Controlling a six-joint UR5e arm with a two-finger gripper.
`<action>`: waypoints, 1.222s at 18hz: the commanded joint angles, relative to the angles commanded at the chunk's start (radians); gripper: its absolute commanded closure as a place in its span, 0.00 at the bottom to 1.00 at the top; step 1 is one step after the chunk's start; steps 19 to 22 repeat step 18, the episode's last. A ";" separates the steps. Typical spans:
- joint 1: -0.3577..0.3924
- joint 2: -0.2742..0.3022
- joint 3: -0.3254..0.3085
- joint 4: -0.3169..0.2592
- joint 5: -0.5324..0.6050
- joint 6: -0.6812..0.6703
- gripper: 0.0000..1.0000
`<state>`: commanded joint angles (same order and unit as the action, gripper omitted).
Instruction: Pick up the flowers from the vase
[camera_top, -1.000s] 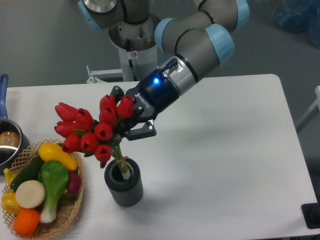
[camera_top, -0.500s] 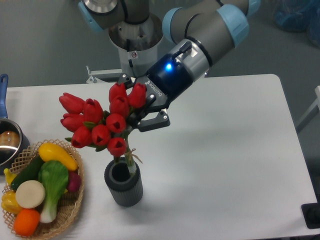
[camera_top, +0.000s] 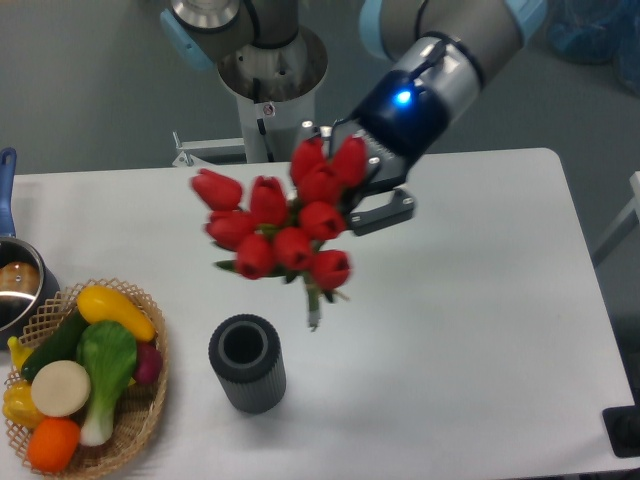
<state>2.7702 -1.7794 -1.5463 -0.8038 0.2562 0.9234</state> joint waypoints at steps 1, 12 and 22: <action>0.009 -0.002 0.000 0.000 0.002 0.005 0.70; 0.069 -0.028 -0.032 0.000 0.020 0.089 0.70; 0.075 -0.026 -0.032 0.003 0.020 0.089 0.70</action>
